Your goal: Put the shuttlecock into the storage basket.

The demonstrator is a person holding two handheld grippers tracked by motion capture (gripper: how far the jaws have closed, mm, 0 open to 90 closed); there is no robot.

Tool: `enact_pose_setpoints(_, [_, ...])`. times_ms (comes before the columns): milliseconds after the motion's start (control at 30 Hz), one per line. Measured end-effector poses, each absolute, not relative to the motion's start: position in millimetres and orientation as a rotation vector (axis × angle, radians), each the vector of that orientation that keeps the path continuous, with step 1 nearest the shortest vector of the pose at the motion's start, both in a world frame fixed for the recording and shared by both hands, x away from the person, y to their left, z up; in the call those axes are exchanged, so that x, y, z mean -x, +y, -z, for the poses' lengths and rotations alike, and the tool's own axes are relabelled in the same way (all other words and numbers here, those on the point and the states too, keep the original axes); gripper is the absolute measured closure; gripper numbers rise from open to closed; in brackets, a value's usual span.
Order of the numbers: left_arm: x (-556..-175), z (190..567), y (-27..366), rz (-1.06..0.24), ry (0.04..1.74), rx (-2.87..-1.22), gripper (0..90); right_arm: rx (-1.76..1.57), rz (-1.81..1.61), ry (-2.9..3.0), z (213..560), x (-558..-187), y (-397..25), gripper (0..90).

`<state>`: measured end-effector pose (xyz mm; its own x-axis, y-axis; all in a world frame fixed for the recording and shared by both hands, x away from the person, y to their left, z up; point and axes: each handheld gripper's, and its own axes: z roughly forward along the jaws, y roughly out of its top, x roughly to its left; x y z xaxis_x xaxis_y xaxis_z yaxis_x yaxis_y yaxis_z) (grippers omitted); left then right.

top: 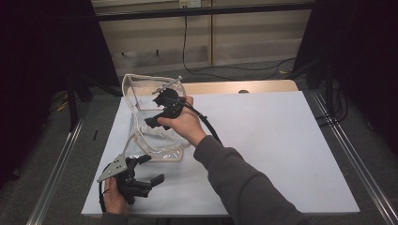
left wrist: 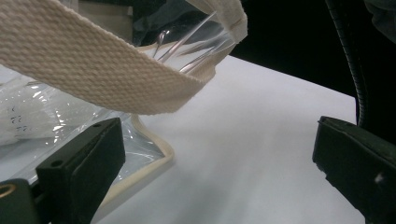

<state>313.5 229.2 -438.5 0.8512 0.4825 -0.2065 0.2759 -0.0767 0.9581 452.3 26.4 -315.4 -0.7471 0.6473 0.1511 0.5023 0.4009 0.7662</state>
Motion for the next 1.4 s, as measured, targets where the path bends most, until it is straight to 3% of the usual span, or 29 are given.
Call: enact_pose_setpoints(1400, [-314.4,438.3,228.9,-0.197,0.594,-1.678,2.6,-0.901,-1.39,2.556,295.0,-426.0,-11.4,4.1])
